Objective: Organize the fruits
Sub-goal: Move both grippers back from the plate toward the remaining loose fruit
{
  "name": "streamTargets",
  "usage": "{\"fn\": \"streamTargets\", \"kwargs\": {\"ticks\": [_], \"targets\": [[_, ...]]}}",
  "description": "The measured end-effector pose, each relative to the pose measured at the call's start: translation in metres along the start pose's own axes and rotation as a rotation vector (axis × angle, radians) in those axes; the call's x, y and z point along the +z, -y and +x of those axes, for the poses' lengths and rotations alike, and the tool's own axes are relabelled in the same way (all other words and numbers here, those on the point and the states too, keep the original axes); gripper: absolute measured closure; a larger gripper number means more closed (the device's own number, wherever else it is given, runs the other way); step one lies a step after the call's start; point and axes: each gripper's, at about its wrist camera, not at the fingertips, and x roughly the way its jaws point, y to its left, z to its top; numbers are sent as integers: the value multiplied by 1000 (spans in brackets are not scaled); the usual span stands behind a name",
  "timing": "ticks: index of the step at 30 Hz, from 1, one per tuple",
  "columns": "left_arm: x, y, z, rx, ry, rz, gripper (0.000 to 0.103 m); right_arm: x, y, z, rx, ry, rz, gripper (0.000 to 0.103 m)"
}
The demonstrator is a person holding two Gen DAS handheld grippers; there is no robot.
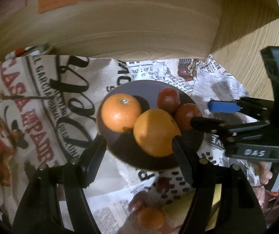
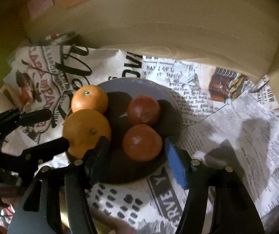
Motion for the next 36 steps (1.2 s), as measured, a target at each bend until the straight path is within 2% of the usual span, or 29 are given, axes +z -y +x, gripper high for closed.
{"fn": "streamTargets", "kwargs": {"ticks": [7, 11, 21, 31, 36], "targets": [[-26, -8, -25, 31, 2, -16, 27, -21, -11, -38, 1, 54, -20, 39], [-50, -9, -40, 42, -9, -22, 25, -40, -19, -55, -6, 83, -26, 31], [-101, -5, -51, 51, -64, -30, 24, -94, -16, -70, -29, 64, 18, 29], [-100, 6, -22, 35, -114, -42, 24, -111, -4, -59, -55, 19, 53, 29], [-91, 13, -17, -10, -121, -44, 24, -110, -1, -54, -44, 7, 56, 29]]}}
